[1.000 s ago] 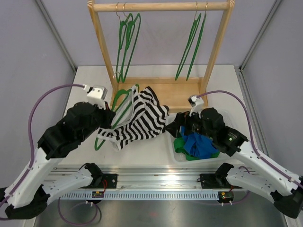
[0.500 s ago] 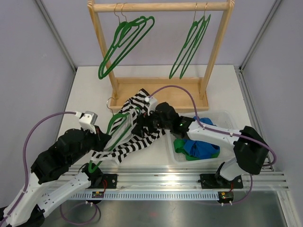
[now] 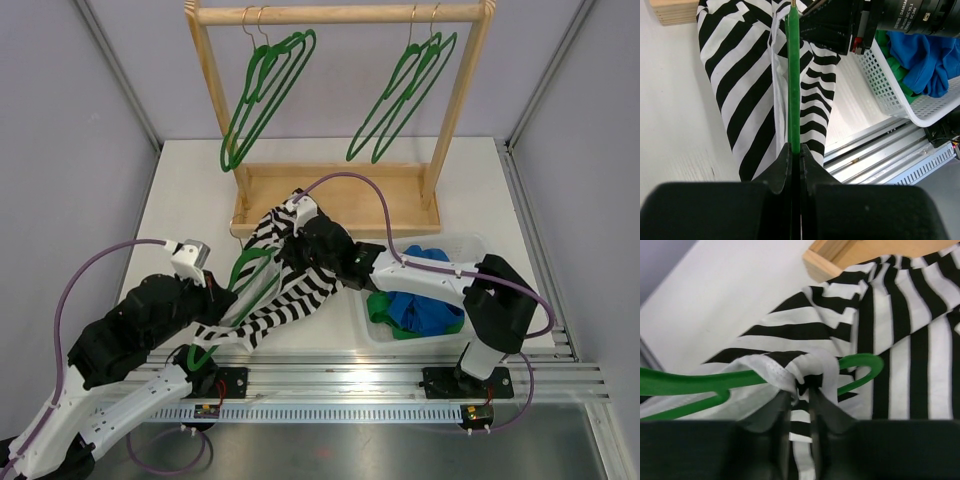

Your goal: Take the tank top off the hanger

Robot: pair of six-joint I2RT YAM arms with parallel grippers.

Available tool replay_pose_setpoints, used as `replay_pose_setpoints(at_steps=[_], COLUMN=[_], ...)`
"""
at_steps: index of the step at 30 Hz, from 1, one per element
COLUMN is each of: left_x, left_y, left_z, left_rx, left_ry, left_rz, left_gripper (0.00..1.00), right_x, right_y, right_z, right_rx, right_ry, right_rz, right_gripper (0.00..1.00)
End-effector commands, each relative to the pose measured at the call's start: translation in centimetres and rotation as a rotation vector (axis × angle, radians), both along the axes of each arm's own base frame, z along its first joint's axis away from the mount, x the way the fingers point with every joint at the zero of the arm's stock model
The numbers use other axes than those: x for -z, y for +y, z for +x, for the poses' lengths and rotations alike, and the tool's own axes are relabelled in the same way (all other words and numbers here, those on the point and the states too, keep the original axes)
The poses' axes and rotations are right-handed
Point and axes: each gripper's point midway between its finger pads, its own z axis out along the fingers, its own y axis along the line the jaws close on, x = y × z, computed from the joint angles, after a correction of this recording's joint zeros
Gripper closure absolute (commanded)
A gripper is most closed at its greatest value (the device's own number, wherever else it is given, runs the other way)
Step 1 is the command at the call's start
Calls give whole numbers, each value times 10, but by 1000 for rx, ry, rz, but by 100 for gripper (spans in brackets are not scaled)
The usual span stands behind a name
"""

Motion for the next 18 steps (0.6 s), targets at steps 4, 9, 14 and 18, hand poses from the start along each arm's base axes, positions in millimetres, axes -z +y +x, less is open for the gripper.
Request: replay_pose_setpoints(at_steps=[4,9,14,18], left_x=[-17,-15,-15,-34], left_y=[-4,4,-4,-8], left_z=[-3,-7,-20,-32], left_rx=[30,19,100,163], left_ry=[-32,-17,20,-23], left_rz=[-43,-8,-15,-90], left_gripper=[100,100,100,100], right_x=[-13,-18,-5,19], right_y=[-8,-26,-59,-70], right_z=[28,44,80,98], right_rx=[114,205,312,340], right_ry=[-105,-149,-63,22], right_rz=[-58,-114,-172,-257], right_gripper=[100,100,100,100])
